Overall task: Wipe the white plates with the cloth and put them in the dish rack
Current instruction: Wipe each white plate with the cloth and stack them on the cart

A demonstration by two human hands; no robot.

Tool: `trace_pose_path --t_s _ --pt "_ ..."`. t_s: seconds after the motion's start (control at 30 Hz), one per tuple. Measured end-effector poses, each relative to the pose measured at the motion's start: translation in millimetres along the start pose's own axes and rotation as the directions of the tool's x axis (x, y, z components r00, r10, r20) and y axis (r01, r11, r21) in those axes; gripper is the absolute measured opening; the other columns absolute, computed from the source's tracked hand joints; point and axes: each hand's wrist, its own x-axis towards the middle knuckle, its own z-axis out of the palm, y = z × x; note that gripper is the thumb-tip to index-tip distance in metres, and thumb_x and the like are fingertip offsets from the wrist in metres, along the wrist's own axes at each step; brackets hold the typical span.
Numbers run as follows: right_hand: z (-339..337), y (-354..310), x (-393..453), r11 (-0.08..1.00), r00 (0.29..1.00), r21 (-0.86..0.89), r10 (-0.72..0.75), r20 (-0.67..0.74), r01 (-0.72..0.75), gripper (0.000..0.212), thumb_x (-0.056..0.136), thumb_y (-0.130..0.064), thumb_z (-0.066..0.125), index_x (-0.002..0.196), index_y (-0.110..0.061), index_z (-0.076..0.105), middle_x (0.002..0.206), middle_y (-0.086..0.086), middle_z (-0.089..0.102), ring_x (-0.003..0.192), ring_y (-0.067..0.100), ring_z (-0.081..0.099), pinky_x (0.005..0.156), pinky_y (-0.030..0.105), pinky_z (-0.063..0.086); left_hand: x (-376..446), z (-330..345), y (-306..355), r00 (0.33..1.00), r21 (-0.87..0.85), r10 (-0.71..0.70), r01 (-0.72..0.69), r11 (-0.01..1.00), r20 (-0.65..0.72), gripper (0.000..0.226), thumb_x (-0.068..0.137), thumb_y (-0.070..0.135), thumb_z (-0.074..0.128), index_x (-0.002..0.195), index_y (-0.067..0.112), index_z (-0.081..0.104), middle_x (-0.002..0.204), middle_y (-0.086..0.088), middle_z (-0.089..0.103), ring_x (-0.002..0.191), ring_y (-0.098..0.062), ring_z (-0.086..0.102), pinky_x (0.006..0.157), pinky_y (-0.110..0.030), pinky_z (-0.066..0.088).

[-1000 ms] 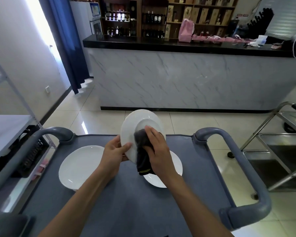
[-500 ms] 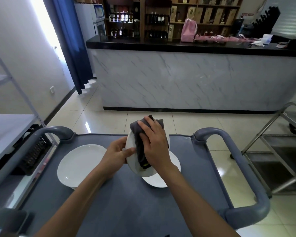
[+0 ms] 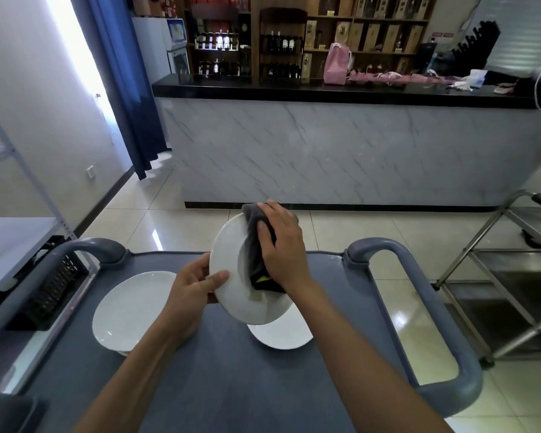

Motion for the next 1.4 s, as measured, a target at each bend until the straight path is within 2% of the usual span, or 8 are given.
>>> trace_pose_path --t_s 0.1,0.2,0.4,0.63,1.0,1.17,1.27,1.4 --pt "-3 0 4 0.984 0.998 -0.175 0.035 -0.044 -0.042 0.044 0.101 -0.035 0.041 0.142 -0.024 0.056 0.148 -0.001 0.052 0.138 0.023 0.04 0.113 0.05 0.031 0 2 1 1.0 -0.059 0.008 -0.009 0.998 -0.029 0.029 0.084 0.013 0.066 0.112 0.015 0.073 0.107 -0.017 0.073 0.091 -0.03 0.07 0.066 -0.039 0.06" --pt "-3 -4 1 0.947 0.999 -0.321 0.03 -0.017 -0.033 0.051 0.101 -0.044 0.032 0.148 -0.029 0.046 0.156 -0.002 0.041 0.145 0.021 0.03 0.118 0.054 0.018 0 6 -2 0.999 -0.094 0.007 -0.012 0.995 -0.048 0.029 0.084 0.013 0.066 0.112 0.013 0.073 0.108 -0.019 0.073 0.092 -0.03 0.069 0.066 -0.039 0.06" --pt "-9 -9 -15 0.968 0.992 -0.234 -0.061 0.112 0.086 0.064 0.099 -0.048 0.036 0.156 -0.022 0.03 0.165 0.007 0.022 0.152 0.026 0.016 0.122 0.049 0.02 4 12 2 0.995 -0.086 0.021 -0.029 0.996 -0.095 0.029 0.083 0.016 0.067 0.111 0.017 0.074 0.109 -0.018 0.073 0.092 -0.03 0.071 0.065 -0.038 0.06" --pt "-7 -12 -19 0.94 0.988 -0.311 -0.119 0.096 0.143 0.062 0.1 -0.046 0.034 0.157 -0.024 0.031 0.166 0.005 0.022 0.155 0.024 0.009 0.123 0.057 -0.006 8 16 5 0.997 -0.075 0.028 -0.034 0.997 -0.071 0.033 0.083 0.017 0.068 0.115 0.016 0.072 0.111 -0.016 0.074 0.094 -0.03 0.072 0.068 -0.037 0.06" --pt "-17 -8 26 0.952 0.975 -0.227 -0.181 0.129 0.207 0.053 0.101 -0.046 0.038 0.15 -0.028 0.036 0.159 0.001 0.032 0.149 0.021 0.023 0.124 0.052 0.01 15 21 19 0.989 -0.094 0.105 -0.114 0.989 -0.104 0.036 0.081 0.011 0.067 0.117 0.006 0.069 0.108 -0.021 0.073 0.092 -0.035 0.07 0.068 -0.043 0.062" --pt "-30 -1 50 0.987 0.992 -0.141 -0.06 0.112 0.076 0.051 0.101 -0.044 0.044 0.149 -0.026 0.041 0.155 0.0 0.039 0.141 0.022 0.035 0.119 0.044 0.024 18 22 24 0.982 -0.105 0.139 -0.153 0.983 -0.13 0.039 0.079 0.011 0.067 0.118 0.006 0.068 0.106 -0.017 0.074 0.09 -0.028 0.07 0.065 -0.038 0.06" --pt "-37 7 51 0.999 0.996 0.007 0.047 0.071 -0.047 0.048 0.1 -0.042 0.048 0.146 -0.028 0.044 0.148 -0.007 0.046 0.134 0.017 0.041 0.112 0.032 0.032 18 19 24 0.979 -0.148 0.133 -0.156 0.977 -0.153 0.037 0.08 0.01 0.066 0.116 0.007 0.069 0.109 -0.017 0.073 0.092 -0.027 0.069 0.067 -0.038 0.061" --pt "-43 13 45 0.956 0.977 0.201 0.213 0.029 -0.215 0.038 0.099 -0.037 0.052 0.137 -0.03 0.052 0.134 -0.008 0.057 0.122 0.012 0.051 0.108 0.04 0.042 18 17 21 0.977 -0.213 0.11 -0.148 0.966 -0.183 0.031 0.082 0.01 0.065 0.112 0.007 0.07 0.108 -0.015 0.072 0.093 -0.027 0.068 0.069 -0.038 0.061"
